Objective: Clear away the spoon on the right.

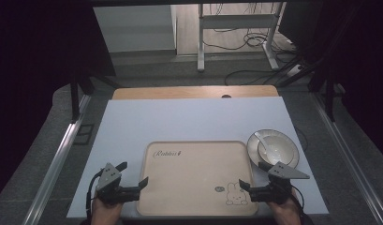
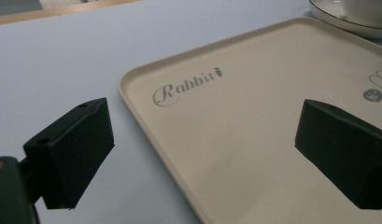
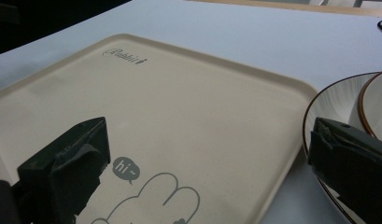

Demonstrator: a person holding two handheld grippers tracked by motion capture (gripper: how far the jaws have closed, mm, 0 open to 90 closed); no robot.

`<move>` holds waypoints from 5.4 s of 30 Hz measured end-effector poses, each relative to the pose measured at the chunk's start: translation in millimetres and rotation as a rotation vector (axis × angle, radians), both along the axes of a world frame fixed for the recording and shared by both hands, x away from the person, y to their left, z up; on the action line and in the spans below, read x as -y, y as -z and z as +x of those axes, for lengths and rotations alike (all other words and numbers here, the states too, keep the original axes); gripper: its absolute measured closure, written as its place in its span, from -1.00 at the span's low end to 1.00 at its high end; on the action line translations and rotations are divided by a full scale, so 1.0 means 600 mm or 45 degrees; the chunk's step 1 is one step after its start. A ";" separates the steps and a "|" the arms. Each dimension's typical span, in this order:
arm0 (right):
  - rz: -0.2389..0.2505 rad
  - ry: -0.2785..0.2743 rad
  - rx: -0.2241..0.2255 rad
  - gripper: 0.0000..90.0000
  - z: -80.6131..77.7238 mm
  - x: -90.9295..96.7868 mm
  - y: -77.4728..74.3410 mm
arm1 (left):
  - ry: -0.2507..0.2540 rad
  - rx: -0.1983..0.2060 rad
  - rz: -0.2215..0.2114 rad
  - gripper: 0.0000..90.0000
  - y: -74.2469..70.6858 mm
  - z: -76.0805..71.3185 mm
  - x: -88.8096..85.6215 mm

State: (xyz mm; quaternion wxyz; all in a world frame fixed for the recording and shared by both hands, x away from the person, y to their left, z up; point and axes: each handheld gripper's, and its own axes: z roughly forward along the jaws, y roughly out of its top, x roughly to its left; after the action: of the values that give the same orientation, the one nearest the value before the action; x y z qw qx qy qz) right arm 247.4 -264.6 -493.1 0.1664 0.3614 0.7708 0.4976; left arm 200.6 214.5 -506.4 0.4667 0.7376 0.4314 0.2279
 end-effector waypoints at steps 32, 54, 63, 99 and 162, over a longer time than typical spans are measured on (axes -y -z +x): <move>-0.045 -0.015 0.017 -1.00 0.000 -0.003 0.003 | -0.065 0.071 -0.031 -0.92 0.010 -0.004 -0.024; -0.067 -0.025 -0.023 -0.99 0.005 -0.005 -0.016 | -0.037 0.066 0.013 -0.92 0.012 -0.006 -0.014; -0.045 0.009 -0.081 -0.99 0.013 0.002 -0.024 | -0.008 0.048 0.033 -0.92 0.014 -0.005 -0.005; -0.179 0.016 -0.124 -0.76 0.050 0.037 -0.068 | -0.050 0.043 0.036 -0.91 0.017 -0.002 -0.013; -0.432 0.043 -0.180 0.37 0.183 0.078 -0.066 | -0.064 0.019 0.054 -0.91 0.021 -0.001 -0.016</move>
State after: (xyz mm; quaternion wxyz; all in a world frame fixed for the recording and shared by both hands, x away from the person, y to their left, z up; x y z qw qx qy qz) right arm 357.1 -311.6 -453.4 0.1785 0.3751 0.8473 0.3310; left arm 200.3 224.0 -519.0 0.4481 0.7346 0.4415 0.2541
